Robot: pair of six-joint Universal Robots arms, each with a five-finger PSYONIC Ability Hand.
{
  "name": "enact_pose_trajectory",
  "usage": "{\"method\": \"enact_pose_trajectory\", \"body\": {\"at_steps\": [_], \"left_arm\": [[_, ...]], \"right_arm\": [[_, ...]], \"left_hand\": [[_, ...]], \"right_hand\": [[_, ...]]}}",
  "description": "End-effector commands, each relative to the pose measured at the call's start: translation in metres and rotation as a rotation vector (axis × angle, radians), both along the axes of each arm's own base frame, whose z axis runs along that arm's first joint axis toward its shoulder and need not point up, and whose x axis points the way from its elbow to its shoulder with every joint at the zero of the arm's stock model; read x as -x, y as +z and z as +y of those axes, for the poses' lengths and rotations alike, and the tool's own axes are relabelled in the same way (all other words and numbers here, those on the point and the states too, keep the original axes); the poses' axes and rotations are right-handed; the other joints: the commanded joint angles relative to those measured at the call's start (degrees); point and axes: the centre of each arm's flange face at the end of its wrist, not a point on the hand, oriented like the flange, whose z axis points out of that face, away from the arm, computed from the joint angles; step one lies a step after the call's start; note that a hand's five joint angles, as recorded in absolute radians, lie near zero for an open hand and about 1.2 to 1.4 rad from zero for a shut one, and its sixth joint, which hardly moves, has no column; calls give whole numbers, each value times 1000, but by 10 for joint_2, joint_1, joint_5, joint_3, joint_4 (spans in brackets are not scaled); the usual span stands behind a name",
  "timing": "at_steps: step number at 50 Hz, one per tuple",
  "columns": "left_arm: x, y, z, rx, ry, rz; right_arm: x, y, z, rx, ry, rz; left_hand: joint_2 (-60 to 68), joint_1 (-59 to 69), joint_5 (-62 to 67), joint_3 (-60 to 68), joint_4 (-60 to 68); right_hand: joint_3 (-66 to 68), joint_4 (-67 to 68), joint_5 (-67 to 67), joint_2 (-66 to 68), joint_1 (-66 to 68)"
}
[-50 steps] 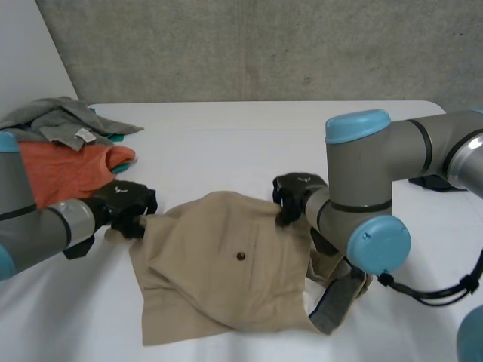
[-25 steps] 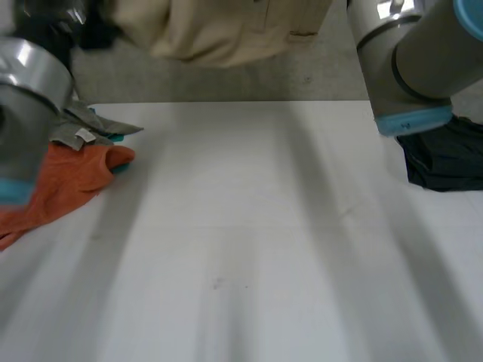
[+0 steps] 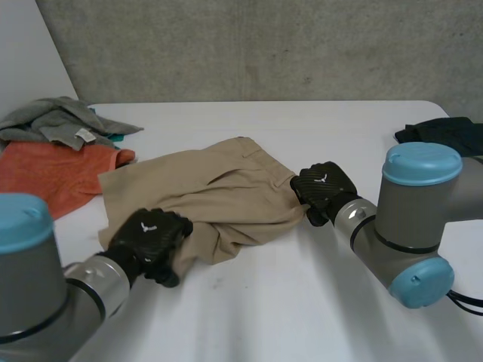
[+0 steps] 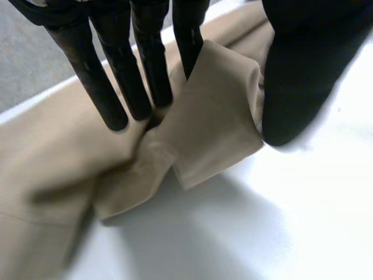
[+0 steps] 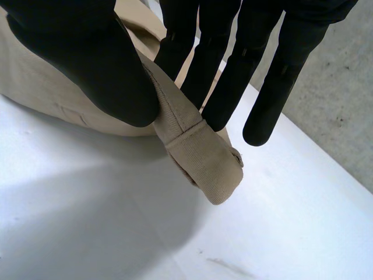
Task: Fold the laundry.
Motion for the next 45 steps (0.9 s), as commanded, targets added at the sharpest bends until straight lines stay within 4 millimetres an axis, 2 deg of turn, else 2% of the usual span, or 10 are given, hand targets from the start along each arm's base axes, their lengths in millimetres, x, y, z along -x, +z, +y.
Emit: {"method": "enact_pose_trajectory", "body": {"at_steps": [1,4,8,14,20,26,29,33,42,45], "left_arm": [[-11,51,-16,126,54,74],[-14,60,-25,153,60,107],[-15,58,-31,127,53,122],[-22,46,-27,32,81,113],[-24,44,-32,44,95,117],[-25,40,-53,70,111,110],[-26,31,-64,54,118,88],[-25,14,-66,-3,110,48],[-20,-18,-74,-75,96,-7],[-18,-23,-80,-75,101,-12]], "right_arm": [[-1,27,12,53,45,-34],[0,35,13,71,51,-47],[2,45,11,94,42,-64],[4,40,9,81,39,-54],[5,43,11,73,47,-53],[8,62,15,106,48,-74],[11,74,19,121,50,-87],[12,85,25,130,72,-106],[10,87,32,121,101,-110],[11,84,31,112,98,-104]], "left_hand": [[-53,-41,-53,-55,-50],[-55,-43,-54,-56,-52],[-67,-55,-66,-68,-63],[-63,-51,-63,-65,-60],[-67,-55,-66,-68,-63],[-82,-70,-81,-83,-79],[-82,-70,-81,-83,-79],[-87,-75,-86,-88,-84],[-82,-70,-81,-83,-79],[-35,-23,-34,-36,-32]], "right_hand": [[117,112,126,124,155],[117,112,126,124,155],[117,112,126,124,155],[117,112,126,124,155],[117,112,126,124,155],[117,112,126,124,155],[117,112,126,124,155],[117,112,126,124,155],[117,112,126,124,155],[117,112,126,124,155]]}}
